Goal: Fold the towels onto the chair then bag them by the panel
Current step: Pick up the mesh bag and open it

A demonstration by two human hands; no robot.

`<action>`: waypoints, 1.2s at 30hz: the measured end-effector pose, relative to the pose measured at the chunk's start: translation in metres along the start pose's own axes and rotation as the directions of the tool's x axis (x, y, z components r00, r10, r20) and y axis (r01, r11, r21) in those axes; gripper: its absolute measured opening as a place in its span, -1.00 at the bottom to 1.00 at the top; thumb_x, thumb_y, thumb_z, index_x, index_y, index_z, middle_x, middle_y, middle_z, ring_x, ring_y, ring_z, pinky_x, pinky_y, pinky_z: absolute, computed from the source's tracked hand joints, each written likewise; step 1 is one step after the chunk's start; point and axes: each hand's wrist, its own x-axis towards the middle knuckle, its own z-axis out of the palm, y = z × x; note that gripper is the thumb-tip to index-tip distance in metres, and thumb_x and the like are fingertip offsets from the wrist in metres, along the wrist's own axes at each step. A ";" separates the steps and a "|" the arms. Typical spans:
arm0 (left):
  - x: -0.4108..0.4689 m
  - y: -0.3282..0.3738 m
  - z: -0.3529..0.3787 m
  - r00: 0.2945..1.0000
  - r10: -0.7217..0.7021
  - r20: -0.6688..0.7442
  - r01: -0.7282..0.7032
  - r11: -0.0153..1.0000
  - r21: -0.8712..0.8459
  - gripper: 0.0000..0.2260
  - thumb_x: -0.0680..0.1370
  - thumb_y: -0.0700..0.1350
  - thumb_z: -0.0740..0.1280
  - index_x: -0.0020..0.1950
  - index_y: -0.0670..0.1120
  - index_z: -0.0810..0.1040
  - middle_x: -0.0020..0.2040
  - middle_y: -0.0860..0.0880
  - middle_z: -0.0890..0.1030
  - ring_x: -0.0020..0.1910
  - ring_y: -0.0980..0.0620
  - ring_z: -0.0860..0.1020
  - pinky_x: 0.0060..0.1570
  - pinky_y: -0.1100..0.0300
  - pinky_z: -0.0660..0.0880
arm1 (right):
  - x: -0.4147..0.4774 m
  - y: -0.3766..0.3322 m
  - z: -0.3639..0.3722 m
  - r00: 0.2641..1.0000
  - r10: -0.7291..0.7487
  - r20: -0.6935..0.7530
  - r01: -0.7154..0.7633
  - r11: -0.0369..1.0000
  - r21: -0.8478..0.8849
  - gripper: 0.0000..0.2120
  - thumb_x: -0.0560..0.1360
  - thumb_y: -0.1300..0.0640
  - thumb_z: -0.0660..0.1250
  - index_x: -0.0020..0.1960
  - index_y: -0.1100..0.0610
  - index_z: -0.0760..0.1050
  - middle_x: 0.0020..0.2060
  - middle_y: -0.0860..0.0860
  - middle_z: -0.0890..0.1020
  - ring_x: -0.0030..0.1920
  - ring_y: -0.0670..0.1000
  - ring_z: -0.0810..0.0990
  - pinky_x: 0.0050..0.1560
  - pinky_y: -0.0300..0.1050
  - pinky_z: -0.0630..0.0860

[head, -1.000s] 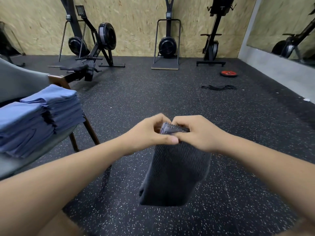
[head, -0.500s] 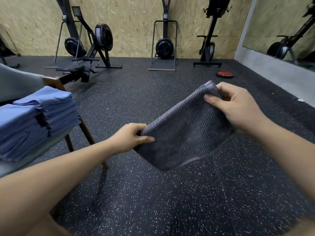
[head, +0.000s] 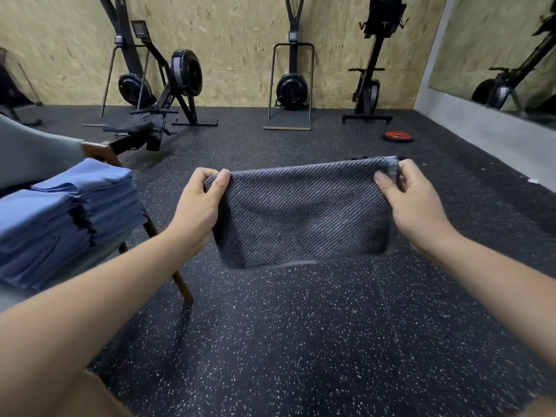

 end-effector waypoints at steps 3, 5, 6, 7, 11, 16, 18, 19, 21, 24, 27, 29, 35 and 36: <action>-0.002 0.007 0.001 0.990 0.121 -0.066 -0.106 0.974 0.198 -0.69 0.67 0.23 0.34 0.09 -0.02 0.50 -0.01 0.02 0.58 -0.03 0.07 0.53 0.07 -0.05 0.51 | -0.005 -0.003 0.007 0.999 0.005 -0.048 -0.008 0.998 -0.065 -0.78 0.71 -0.12 0.30 0.08 0.03 0.48 -0.02 0.03 0.66 0.04 0.11 0.62 0.13 0.23 0.54; -0.006 0.012 0.001 0.970 0.233 -0.073 -0.190 0.907 0.376 -0.73 0.71 0.18 0.31 0.09 -0.01 0.48 -0.06 0.09 0.57 -0.11 0.18 0.51 -0.01 0.10 0.46 | -0.007 -0.003 0.009 0.998 0.000 -0.069 -0.007 0.995 -0.102 -0.77 0.73 -0.12 0.27 0.08 0.05 0.46 -0.05 0.02 0.64 0.01 0.08 0.61 0.08 0.16 0.53; -0.007 0.014 0.001 0.956 0.285 -0.070 -0.228 0.871 0.436 -0.75 0.72 0.16 0.30 0.08 -0.02 0.48 -0.08 0.10 0.57 -0.14 0.23 0.50 -0.07 0.20 0.44 | -0.007 -0.003 0.009 0.997 -0.010 -0.076 0.001 0.993 -0.116 -0.76 0.73 -0.12 0.27 0.07 0.05 0.44 -0.06 0.02 0.64 -0.01 0.09 0.61 0.04 0.14 0.51; -0.008 0.016 0.002 0.944 0.323 -0.068 -0.255 0.844 0.472 -0.76 0.72 0.14 0.31 0.07 -0.02 0.48 -0.10 0.11 0.58 -0.15 0.24 0.51 -0.13 0.27 0.42 | -0.008 -0.003 0.009 0.996 -0.021 -0.081 0.010 0.991 -0.131 -0.75 0.73 -0.12 0.26 0.07 0.06 0.43 -0.08 0.03 0.63 -0.03 0.09 0.60 0.00 0.13 0.50; -0.006 0.016 -0.002 0.928 0.361 -0.090 -0.263 0.809 0.525 -0.74 0.70 0.14 0.36 0.03 -0.04 0.50 -0.13 0.06 0.61 -0.18 0.23 0.52 -0.22 0.37 0.39 | -0.010 -0.006 0.010 0.994 -0.063 -0.084 0.048 0.984 -0.170 -0.72 0.75 -0.13 0.23 0.06 0.08 0.40 -0.12 0.05 0.60 -0.11 0.05 0.57 -0.12 0.06 0.44; -0.003 0.013 -0.005 0.933 0.346 -0.099 -0.234 0.794 0.562 -0.72 0.67 0.14 0.40 -0.03 -0.04 0.51 -0.20 0.03 0.62 -0.26 0.19 0.52 -0.28 0.34 0.39 | -0.009 -0.007 0.013 0.995 -0.056 -0.079 0.041 0.981 -0.189 -0.70 0.75 -0.13 0.22 0.02 0.11 0.38 -0.17 0.06 0.57 -0.21 -0.01 0.49 -0.19 0.03 0.38; -0.002 0.011 -0.005 0.947 0.303 -0.106 -0.187 0.790 0.583 -0.67 0.66 0.20 0.39 -0.05 -0.05 0.53 -0.19 0.04 0.63 -0.21 0.16 0.56 -0.26 0.32 0.40 | -0.010 -0.006 0.014 0.997 -0.031 -0.074 0.017 0.981 -0.193 -0.69 0.74 -0.13 0.24 0.01 0.10 0.39 -0.18 0.04 0.57 -0.21 0.00 0.49 -0.19 0.04 0.38; -0.003 0.009 -0.004 0.958 0.260 -0.117 -0.145 0.798 0.585 -0.64 0.65 0.25 0.39 -0.06 -0.05 0.54 -0.17 0.04 0.64 -0.16 0.16 0.58 -0.23 0.30 0.41 | -0.010 -0.005 0.014 0.997 -0.013 -0.072 -0.002 0.980 -0.198 -0.69 0.74 -0.14 0.24 0.00 0.09 0.40 -0.19 0.01 0.56 -0.21 0.00 0.49 -0.19 0.04 0.38; -0.005 0.007 -0.001 0.981 0.127 -0.143 -0.025 0.827 0.562 -0.57 0.61 0.32 0.38 -0.04 -0.06 0.57 -0.09 0.04 0.66 -0.06 0.11 0.60 -0.17 0.20 0.43 | -0.010 -0.004 0.015 0.997 0.029 -0.070 -0.043 0.977 -0.209 -0.68 0.72 -0.14 0.26 -0.01 0.10 0.42 -0.20 -0.02 0.56 -0.20 0.00 0.50 -0.18 0.03 0.38; -0.008 0.005 0.007 0.988 -0.100 -0.114 0.142 0.875 0.462 -0.56 0.55 0.33 0.46 0.02 -0.06 0.62 -0.02 0.01 0.70 0.01 0.02 0.65 -0.06 0.04 0.56 | -0.011 -0.001 0.019 0.994 0.093 -0.057 -0.102 0.976 -0.194 -0.68 0.68 -0.15 0.32 -0.02 0.10 0.46 -0.18 -0.01 0.60 -0.16 0.06 0.56 -0.13 0.06 0.46; -0.013 0.003 0.016 0.977 -0.207 -0.045 0.208 0.902 0.377 -0.60 0.49 0.26 0.55 0.04 -0.05 0.64 0.00 -0.02 0.73 0.04 -0.05 0.70 0.14 -0.16 0.66 | -0.017 -0.007 0.029 0.992 0.122 -0.014 -0.123 0.978 -0.166 -0.70 0.66 -0.15 0.35 -0.06 0.06 0.49 -0.22 -0.03 0.60 -0.18 0.05 0.57 -0.15 0.05 0.44; -0.019 0.003 0.023 0.974 -0.226 -0.023 0.218 0.903 0.371 -0.62 0.49 0.21 0.57 0.04 -0.07 0.64 -0.02 -0.04 0.75 0.02 -0.07 0.72 0.13 -0.20 0.68 | -0.023 -0.014 0.037 0.992 0.119 0.032 -0.112 0.981 -0.161 -0.71 0.65 -0.16 0.36 -0.07 0.04 0.50 -0.22 -0.01 0.63 -0.20 0.04 0.59 -0.16 0.04 0.46; -0.037 0.000 0.048 0.969 -0.230 0.088 0.187 0.920 0.345 -0.63 0.44 0.17 0.61 0.01 -0.06 0.64 -0.06 -0.06 0.76 -0.02 -0.11 0.75 -0.12 -0.05 0.66 | -0.041 -0.032 0.062 0.982 0.105 0.157 -0.082 0.986 -0.147 -0.72 0.65 -0.16 0.38 -0.07 0.03 0.51 -0.21 0.00 0.67 -0.22 0.02 0.64 -0.13 0.09 0.58; -0.039 0.000 0.052 0.966 -0.231 0.116 0.185 0.930 0.316 -0.66 0.46 0.12 0.62 0.03 -0.07 0.64 -0.06 -0.07 0.75 -0.02 -0.11 0.76 -0.14 -0.06 0.68 | -0.043 -0.033 0.066 0.980 0.098 0.172 -0.073 0.987 -0.145 -0.72 0.64 -0.16 0.39 -0.08 0.03 0.50 -0.22 0.00 0.67 -0.24 0.00 0.62 -0.14 0.07 0.56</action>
